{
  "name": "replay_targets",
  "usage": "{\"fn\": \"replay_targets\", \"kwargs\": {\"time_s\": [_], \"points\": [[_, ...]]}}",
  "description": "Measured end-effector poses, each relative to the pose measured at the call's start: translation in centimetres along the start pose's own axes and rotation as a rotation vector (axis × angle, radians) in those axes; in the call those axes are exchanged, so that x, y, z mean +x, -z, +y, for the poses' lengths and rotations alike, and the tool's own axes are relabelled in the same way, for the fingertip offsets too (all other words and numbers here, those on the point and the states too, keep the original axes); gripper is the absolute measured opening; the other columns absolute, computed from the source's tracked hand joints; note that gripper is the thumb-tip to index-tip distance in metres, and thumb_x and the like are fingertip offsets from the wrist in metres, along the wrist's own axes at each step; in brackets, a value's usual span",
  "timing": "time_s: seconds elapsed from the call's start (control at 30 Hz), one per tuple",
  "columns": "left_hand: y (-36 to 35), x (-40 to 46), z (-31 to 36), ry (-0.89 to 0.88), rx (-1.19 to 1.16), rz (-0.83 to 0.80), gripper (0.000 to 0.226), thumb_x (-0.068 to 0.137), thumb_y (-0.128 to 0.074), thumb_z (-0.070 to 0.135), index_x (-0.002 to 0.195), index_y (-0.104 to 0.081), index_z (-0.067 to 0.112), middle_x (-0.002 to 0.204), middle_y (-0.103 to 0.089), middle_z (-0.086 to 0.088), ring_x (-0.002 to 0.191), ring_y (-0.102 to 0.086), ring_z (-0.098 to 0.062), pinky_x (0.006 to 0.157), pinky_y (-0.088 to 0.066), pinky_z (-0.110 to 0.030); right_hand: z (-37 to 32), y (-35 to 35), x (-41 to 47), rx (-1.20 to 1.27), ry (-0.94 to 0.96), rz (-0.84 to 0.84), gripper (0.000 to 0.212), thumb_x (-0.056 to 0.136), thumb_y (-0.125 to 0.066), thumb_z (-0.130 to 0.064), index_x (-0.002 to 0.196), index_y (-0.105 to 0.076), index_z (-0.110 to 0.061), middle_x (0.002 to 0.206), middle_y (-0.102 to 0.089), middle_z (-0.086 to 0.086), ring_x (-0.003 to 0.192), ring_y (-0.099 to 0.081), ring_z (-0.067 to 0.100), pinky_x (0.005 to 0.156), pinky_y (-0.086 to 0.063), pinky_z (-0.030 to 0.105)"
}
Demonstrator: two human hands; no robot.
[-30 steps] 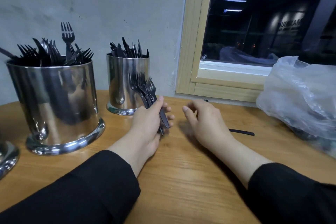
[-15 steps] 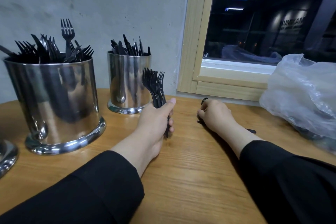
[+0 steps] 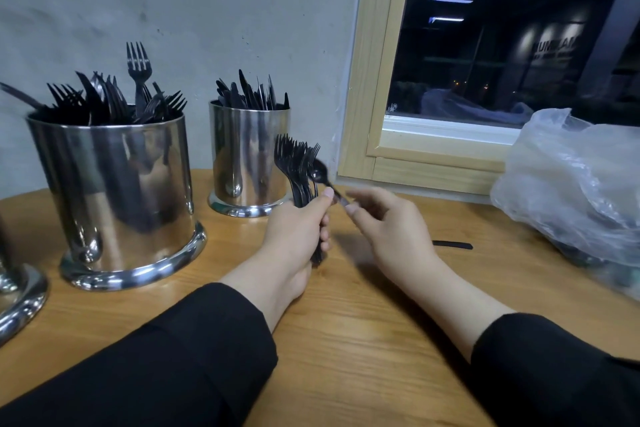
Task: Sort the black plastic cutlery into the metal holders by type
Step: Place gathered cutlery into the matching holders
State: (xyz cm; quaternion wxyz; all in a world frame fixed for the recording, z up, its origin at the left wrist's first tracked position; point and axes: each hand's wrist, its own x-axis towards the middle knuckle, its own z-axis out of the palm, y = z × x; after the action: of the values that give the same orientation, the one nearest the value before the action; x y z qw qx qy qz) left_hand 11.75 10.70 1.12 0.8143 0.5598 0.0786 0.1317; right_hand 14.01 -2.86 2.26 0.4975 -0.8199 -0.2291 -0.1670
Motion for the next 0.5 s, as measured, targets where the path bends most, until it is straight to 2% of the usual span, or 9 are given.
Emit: {"fn": "replay_targets", "kwargs": {"time_s": [0.07,0.13,0.23,0.33,0.4,0.5], "points": [[-0.2,-0.2,0.0,-0.002,-0.003,-0.036,0.022,0.098,-0.069,0.028,0.085,-0.062,0.012,0.060,-0.047,0.001,0.047,-0.040,-0.013,0.048,-0.031,-0.026,-0.8,-0.4,-1.0,0.074,0.022,-0.094,0.017,0.096,-0.065,-0.012,0.107,-0.074,-0.021,0.084,-0.076,-0.007,0.081,-0.070,0.006,0.080,-0.051,0.020],[-0.2,-0.4,0.1,-0.014,0.010,-0.046,0.019,0.099,-0.067,0.026,0.086,-0.065,0.011,0.057,-0.046,0.000,0.046,-0.039,-0.013,0.048,-0.030,-0.026,-1.1,-0.1,-1.5,0.070,0.056,-0.094,0.015,0.098,-0.063,-0.012,0.103,-0.074,-0.022,0.084,-0.075,-0.009,0.079,-0.068,0.001,0.076,-0.047,0.016],[0.0,-0.6,0.4,-0.047,0.052,-0.013,0.019,0.100,-0.065,0.025,0.097,-0.071,0.007,0.063,-0.060,0.000,0.048,-0.040,-0.012,0.045,-0.033,-0.024,0.3,1.6,-0.8,-0.333,0.120,0.003,0.019,0.100,-0.059,-0.025,0.112,-0.073,-0.019,0.105,-0.069,-0.005,0.099,-0.062,0.014,0.085,-0.043,0.027],[0.3,-0.7,0.6,-0.064,0.084,0.010,0.021,0.101,-0.064,0.024,0.107,-0.069,0.004,0.076,-0.074,-0.002,0.051,-0.040,-0.012,0.046,-0.033,-0.023,2.4,3.7,-0.2,-0.745,-0.076,-0.175,0.034,0.102,-0.050,-0.038,0.131,-0.062,-0.026,0.131,-0.055,-0.002,0.123,-0.049,0.022,0.098,-0.040,0.042],[0.5,-0.7,0.8,-0.069,0.113,0.043,0.021,0.101,-0.064,0.024,0.108,-0.068,0.004,0.074,-0.075,-0.003,0.051,-0.040,-0.012,0.045,-0.034,-0.023,3.6,4.6,-0.1,-0.817,-0.145,-0.296,0.032,0.102,-0.049,-0.039,0.129,-0.063,-0.029,0.132,-0.053,-0.006,0.125,-0.048,0.022,0.097,-0.041,0.043],[0.6,-0.7,1.0,-0.075,0.099,0.062,0.019,0.100,-0.066,0.022,0.108,-0.066,0.005,0.074,-0.075,-0.004,0.050,-0.039,-0.012,0.045,-0.033,-0.023,3.8,5.1,-0.1,-0.774,-0.093,-0.328,0.023,0.101,-0.054,-0.033,0.117,-0.070,-0.030,0.119,-0.057,-0.010,0.117,-0.055,0.021,0.096,-0.046,0.042]]}}
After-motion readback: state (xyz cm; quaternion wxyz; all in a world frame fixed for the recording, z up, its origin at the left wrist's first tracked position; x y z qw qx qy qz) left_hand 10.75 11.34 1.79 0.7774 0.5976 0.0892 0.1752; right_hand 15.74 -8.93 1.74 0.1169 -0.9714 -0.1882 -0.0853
